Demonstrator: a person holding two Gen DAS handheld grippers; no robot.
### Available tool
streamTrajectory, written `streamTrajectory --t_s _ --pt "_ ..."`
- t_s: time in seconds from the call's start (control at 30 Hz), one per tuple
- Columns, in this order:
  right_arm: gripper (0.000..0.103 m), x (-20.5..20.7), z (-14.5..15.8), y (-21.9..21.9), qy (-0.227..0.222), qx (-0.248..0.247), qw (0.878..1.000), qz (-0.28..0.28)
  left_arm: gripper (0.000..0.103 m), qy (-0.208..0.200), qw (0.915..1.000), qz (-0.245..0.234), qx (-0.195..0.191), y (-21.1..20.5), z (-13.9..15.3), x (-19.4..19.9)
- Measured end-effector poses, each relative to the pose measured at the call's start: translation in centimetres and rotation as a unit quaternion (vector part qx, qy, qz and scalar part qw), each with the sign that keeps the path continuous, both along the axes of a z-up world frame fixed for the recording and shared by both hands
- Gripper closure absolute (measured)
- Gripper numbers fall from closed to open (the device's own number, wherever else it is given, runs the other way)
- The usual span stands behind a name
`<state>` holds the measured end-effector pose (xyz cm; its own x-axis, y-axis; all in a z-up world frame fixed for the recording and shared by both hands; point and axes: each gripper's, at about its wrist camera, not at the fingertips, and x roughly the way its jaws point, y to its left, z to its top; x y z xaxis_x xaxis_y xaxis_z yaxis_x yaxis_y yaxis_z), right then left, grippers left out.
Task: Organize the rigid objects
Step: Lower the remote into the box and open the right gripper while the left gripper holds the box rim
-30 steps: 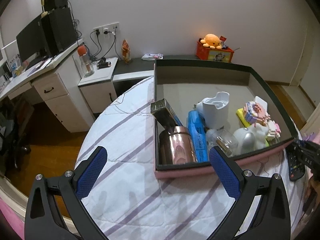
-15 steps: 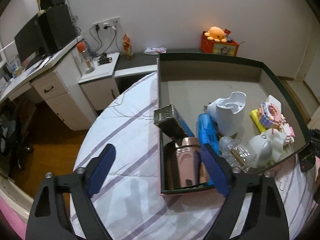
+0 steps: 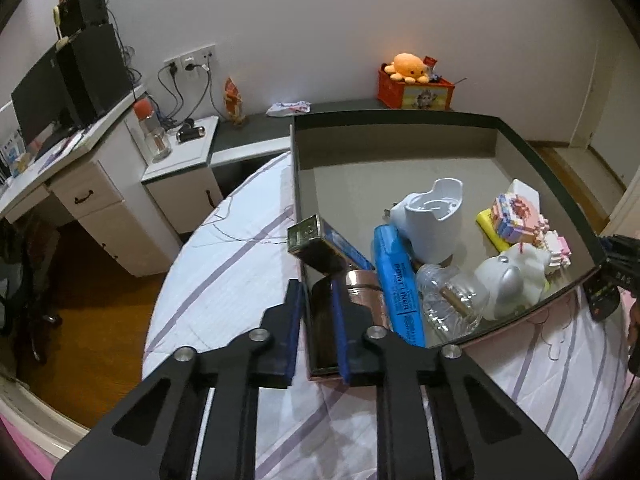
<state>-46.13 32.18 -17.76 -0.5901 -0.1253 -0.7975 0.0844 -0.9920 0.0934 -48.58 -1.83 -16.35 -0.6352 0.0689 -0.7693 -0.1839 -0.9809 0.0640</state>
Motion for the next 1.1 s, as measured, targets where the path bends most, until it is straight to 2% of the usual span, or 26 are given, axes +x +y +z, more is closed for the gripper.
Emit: streamTrajectory --t_s 0.1,0.23,0.43,0.73,0.83,1.1 --pt "0.078 0.0 0.1 0.1 0.000 -0.004 1.000 -0.003 0.097 -0.008 0.9999 0.008 0.006 -0.5 -0.5 -0.2" --pt "0.083 0.2 0.4 0.1 0.007 -0.013 1.000 -0.005 0.097 -0.008 1.0000 0.004 -0.003 -0.3 -0.5 -0.1" --pt "0.085 0.7 1.0 0.0 0.014 -0.013 1.000 -0.001 0.097 -0.009 1.0000 0.002 0.003 -0.5 -0.5 0.0" --pt "0.086 0.9 2.0 0.0 0.023 -0.016 1.000 0.001 0.097 -0.011 0.9999 0.000 0.008 -0.6 -0.5 -0.1" --pt "0.086 1.1 2.8 -0.1 0.033 -0.018 0.999 0.002 0.097 -0.011 0.9999 0.000 0.007 -0.6 -0.5 -0.1" --pt "0.086 2.8 6.8 -1.0 0.096 -0.016 0.995 0.012 0.097 -0.011 0.9999 0.000 0.007 -0.5 -0.5 -0.2"
